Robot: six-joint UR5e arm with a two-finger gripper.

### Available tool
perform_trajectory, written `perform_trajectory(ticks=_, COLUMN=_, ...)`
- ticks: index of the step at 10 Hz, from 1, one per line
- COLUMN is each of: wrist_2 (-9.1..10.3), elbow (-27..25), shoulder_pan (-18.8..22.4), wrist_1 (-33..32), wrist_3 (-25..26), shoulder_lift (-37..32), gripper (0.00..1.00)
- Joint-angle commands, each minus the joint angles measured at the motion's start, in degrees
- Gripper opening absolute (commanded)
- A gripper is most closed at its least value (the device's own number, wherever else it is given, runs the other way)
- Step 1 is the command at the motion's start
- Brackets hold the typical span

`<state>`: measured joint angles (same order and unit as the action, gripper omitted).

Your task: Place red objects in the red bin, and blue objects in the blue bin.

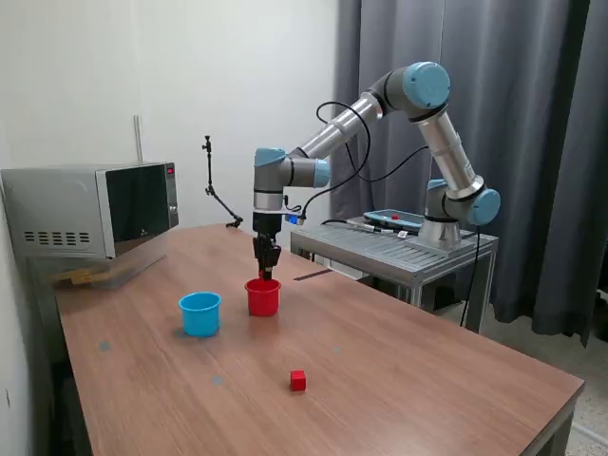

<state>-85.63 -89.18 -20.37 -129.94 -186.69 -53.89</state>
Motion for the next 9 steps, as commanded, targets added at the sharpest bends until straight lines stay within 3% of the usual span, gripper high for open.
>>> perform_trajectory(ticks=1, wrist_2=0.03, elbow=-0.03, shoulder_pan=0.16, wrist_1=-0.58, wrist_3=0.36, shoulder_lift=0.28, gripper=1.0)
perform_trajectory(ticks=9, wrist_2=-1.55, elbow=0.76, shoulder_pan=0.51, wrist_1=-0.49, wrist_3=0.62, shoulder_lift=0.28, gripper=1.0)
